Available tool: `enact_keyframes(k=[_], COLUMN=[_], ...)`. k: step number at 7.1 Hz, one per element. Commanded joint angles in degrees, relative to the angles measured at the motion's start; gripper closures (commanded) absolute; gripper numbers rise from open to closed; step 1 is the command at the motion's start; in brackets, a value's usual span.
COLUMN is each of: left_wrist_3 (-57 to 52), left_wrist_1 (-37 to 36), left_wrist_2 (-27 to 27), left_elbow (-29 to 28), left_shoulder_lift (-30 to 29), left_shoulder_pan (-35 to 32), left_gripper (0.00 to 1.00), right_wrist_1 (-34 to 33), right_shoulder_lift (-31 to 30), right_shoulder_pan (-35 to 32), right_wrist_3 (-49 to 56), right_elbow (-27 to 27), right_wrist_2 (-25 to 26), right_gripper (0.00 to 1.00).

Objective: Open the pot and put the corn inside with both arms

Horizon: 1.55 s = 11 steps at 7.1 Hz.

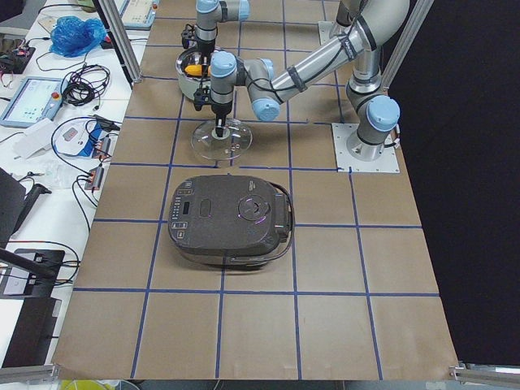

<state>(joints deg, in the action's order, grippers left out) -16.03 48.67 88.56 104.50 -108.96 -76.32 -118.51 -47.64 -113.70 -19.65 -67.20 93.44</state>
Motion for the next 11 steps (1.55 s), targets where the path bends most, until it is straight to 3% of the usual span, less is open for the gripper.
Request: enact_keyframes(k=[1,3,4,5,6,7,8,9,11], left_wrist_3=[1.0,1.0,0.5,0.1,0.9,0.9,0.8,1.1,1.0], left_wrist_1=[5.6,4.8,2.2,1.6,1.5,1.5,1.5,2.0,6.6], left_wrist_2=[-2.3,-4.9,-4.7,-4.4,-4.6,-4.6,-4.7,-4.4,-2.3], left_elbow=[-8.8,-9.4,-10.0,-10.2,-10.1,-10.0,-10.1,-10.1,-10.2], left_shoulder_lift=[-4.1,-9.0,-10.2,-10.6,-10.8,-10.9,-10.9,-10.3,-6.3], left_shoulder_pan=[-0.1,-0.6,-0.8,-0.8,-0.8,-0.8,-0.8,-0.8,-2.5], left_gripper=[0.99,0.99,0.99,0.99,0.98,0.64,0.19,0.0,0.0], right_wrist_1=[-0.5,-4.1,-5.8,-5.9,-5.9,-5.8,-5.3,-4.7,7.0], right_shoulder_lift=[0.6,0.4,0.3,0.0,-0.4,-1.5,-3.5,-6.1,-15.1], right_shoulder_pan=[0.1,0.1,0.1,0.1,0.2,0.2,0.5,0.8,4.3], right_wrist_3=[1.7,1.8,1.8,1.8,1.8,1.8,2.2,2.3,2.6], right_elbow=[-0.6,-3.9,-5.1,-5.0,-4.7,-4.6,-5.2,-5.4,-5.6], right_wrist_2=[0.0,0.0,0.1,0.1,0.1,0.1,0.0,0.2,0.2], right_gripper=[0.86,0.8,0.49,0.28,0.2,0.16,0.15,0.15,0.14])
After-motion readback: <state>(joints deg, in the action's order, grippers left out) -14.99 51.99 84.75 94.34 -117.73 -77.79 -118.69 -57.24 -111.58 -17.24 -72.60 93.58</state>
